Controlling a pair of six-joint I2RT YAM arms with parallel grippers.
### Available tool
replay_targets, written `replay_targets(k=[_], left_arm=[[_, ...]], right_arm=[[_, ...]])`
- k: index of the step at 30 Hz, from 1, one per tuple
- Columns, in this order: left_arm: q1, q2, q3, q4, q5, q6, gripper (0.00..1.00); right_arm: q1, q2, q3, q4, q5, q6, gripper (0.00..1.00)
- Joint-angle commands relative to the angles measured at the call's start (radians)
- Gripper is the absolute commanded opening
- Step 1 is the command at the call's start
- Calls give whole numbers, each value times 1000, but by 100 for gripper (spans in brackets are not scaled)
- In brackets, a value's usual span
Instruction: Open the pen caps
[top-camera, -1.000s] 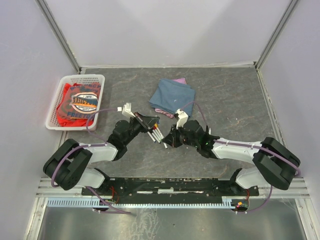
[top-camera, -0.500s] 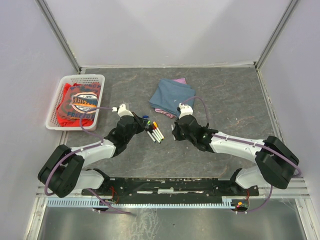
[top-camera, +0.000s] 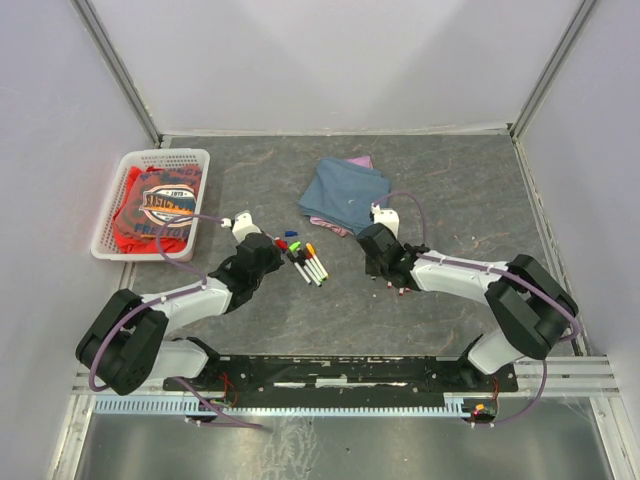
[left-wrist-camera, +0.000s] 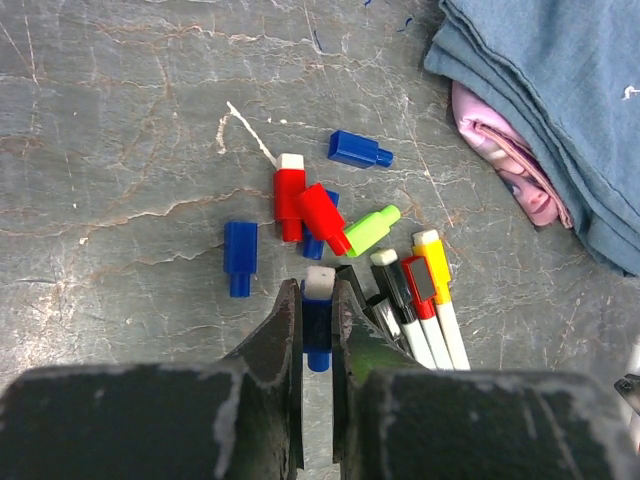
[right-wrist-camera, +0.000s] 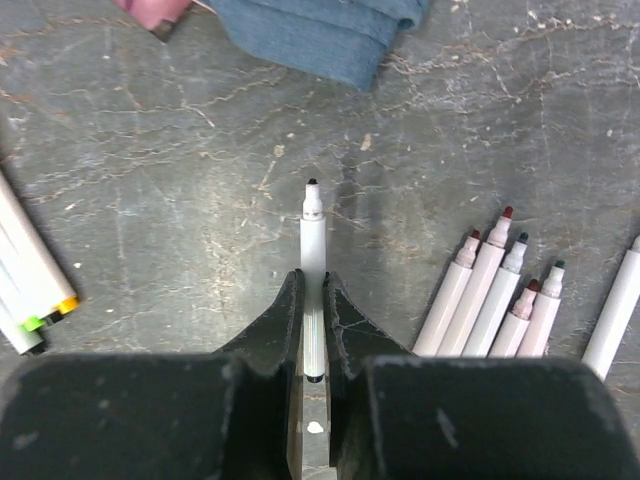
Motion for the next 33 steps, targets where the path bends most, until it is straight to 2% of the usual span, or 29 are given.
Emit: replay_targets(k=[1,19,23,28,33], left_arm=[[6,1,9,9,-47,40,9],[6,32,-25,43,-31,25,18],[5,36,-27,46,-28,22,25],[6,35,-33,54,-27,17,41],[6,27,-38,54,-24,12,44]], right_arm=[[-16,14,42,-18,35,23,3],[-40,-9,-40,-66,56,55,8],[-40,-5,-43,-75,61,61,15],[-39,-22,-37,-90,69,54,32],[-32,-79,-29,-111,94,25,39]])
